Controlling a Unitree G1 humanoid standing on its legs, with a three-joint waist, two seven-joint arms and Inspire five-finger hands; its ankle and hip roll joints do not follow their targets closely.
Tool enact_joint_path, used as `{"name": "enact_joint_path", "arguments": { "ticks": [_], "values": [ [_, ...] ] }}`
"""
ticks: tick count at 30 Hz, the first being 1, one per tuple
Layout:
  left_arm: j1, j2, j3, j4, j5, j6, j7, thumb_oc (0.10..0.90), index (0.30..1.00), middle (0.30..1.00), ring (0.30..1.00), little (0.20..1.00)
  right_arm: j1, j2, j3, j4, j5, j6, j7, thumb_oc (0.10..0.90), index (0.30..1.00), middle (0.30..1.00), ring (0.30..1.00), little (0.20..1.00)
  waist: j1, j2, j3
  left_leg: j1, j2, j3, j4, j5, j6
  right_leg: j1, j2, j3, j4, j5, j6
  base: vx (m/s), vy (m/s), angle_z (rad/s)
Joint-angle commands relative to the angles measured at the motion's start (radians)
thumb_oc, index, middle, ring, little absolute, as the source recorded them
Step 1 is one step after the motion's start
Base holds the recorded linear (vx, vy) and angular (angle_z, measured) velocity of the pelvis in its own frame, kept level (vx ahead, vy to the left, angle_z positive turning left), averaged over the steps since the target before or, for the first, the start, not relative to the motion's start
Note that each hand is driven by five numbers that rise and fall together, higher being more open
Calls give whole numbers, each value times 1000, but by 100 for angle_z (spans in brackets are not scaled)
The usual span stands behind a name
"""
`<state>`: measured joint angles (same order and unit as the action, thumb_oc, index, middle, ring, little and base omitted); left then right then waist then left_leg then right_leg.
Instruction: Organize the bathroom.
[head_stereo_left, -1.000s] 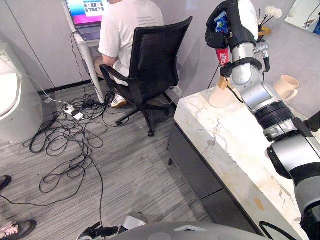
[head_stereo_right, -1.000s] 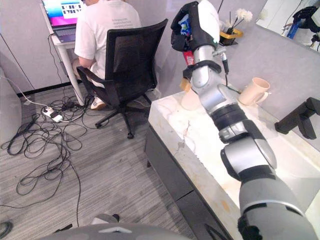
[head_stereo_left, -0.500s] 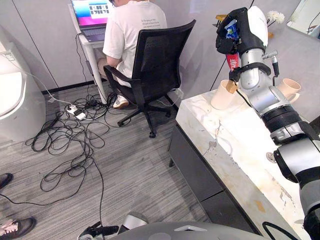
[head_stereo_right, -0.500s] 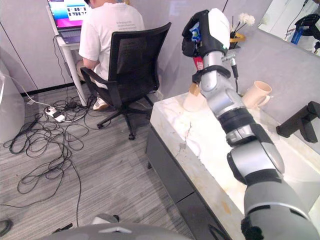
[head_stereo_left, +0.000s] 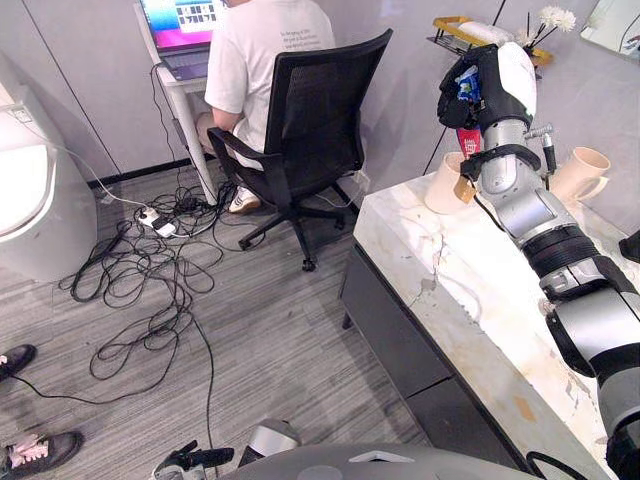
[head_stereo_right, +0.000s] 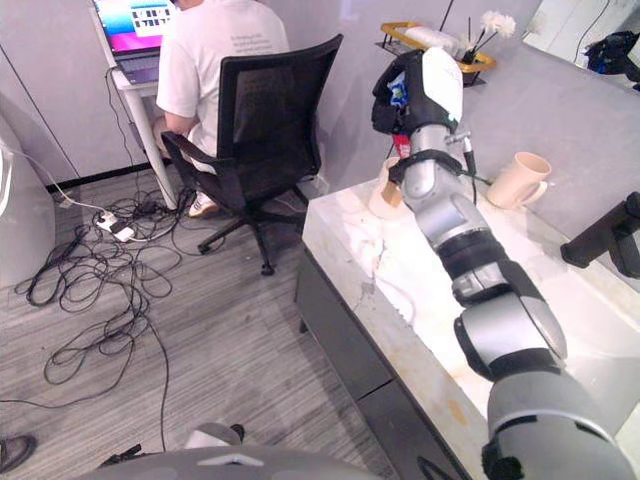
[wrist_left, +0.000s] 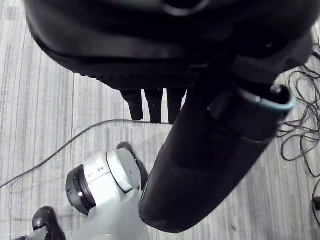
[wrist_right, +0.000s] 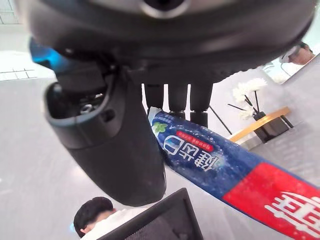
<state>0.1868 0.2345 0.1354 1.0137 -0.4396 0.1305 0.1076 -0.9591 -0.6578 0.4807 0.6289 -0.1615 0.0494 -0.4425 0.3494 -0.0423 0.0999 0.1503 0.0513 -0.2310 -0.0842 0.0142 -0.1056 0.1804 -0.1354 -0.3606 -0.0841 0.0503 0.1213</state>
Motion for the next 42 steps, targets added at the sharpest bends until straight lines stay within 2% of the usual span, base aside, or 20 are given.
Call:
{"name": "enact_joint_path", "arguments": {
  "ticks": [1, 19, 30, 42],
  "values": [
    [-23, 64, -47, 41, -30, -17, 27, 800, 900, 900, 900, 900, -124, -19, -34, -29, -50, -48, -107, 400, 300, 300, 300, 300, -2, -12, -81, -43, 57, 142, 38, -25, -25, 35, -18, 21, 16, -86, -25, 33, -16, 0],
    [-57, 63, -52, 59, -40, 8, 64, 800, 900, 900, 900, 900, -91, 21, -43, -33, -38, -40, -115, 400, 300, 300, 300, 300, -2, -8, -65, -41, 66, 135, 61, -30, -30, 46, -17, 28, 23, -91, -26, 21, 0, 0],
    [-65, 69, -43, 81, -21, 12, 77, 800, 900, 900, 900, 900, -77, 47, -39, -22, -47, -13, -125, 400, 300, 300, 300, 300, 8, -20, -64, -36, 74, 131, 62, -29, -35, 54, -14, 20, 32, -97, -25, 45, -13, 5],
    [-81, 90, -47, 103, -13, 17, 77, 800, 900, 900, 900, 900, -110, 37, -25, -6, -45, -2, -138, 400, 300, 300, 300, 300, 10, -25, -58, -35, 90, 125, 57, -19, -43, 55, -3, 23, 40, -105, -27, 27, -46, 0]
  ]
}}
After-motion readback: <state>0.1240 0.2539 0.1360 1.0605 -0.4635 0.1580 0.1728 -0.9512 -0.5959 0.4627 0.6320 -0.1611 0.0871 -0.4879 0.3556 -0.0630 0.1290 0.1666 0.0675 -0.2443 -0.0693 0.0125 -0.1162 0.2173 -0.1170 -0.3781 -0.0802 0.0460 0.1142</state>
